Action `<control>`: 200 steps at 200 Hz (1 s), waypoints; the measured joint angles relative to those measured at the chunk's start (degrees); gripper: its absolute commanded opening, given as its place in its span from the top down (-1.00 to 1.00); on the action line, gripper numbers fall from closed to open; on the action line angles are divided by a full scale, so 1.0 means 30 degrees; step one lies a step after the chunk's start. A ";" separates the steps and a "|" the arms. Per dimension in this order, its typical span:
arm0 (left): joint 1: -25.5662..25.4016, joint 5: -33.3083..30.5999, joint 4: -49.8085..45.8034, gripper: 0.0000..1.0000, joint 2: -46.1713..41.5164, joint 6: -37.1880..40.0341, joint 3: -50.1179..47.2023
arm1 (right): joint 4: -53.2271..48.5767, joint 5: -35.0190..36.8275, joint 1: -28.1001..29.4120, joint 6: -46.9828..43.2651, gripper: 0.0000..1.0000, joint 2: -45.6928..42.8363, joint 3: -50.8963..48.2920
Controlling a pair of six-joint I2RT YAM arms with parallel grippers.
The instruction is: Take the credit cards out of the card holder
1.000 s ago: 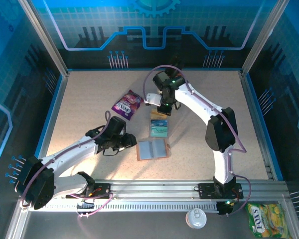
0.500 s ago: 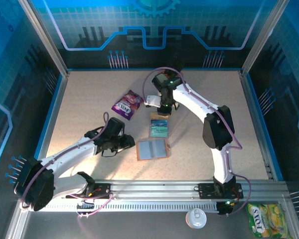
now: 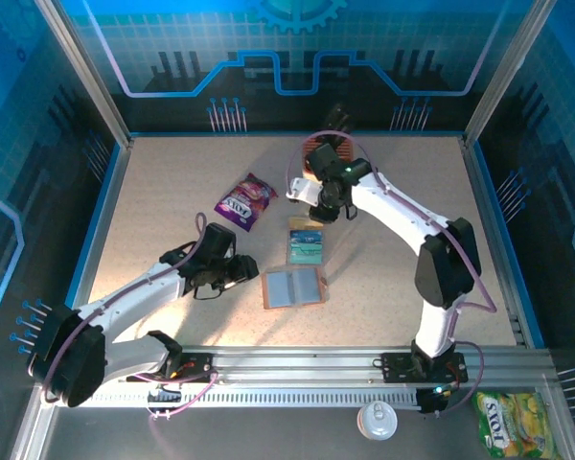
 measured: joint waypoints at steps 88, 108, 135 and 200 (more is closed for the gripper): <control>0.1421 -0.1872 0.0102 -0.99 0.2390 0.3053 0.1596 | 0.4925 0.1902 -0.0007 0.3286 -1.00 -0.4656 -0.8524; 0.2047 -0.2492 0.0073 -0.98 0.2718 0.3694 0.1916 | 0.6091 0.2441 -0.0124 0.3854 -1.00 -0.5362 -1.0134; 0.2965 -0.4029 -0.0109 -0.98 0.3016 0.4677 0.2441 | 0.7606 0.3249 -0.0772 0.4728 -1.00 -0.5821 -1.1941; 0.7169 -0.7016 0.0969 -0.98 0.3643 0.6040 0.2565 | 1.3573 0.4517 -0.2798 0.7584 -1.00 -0.5923 -1.6094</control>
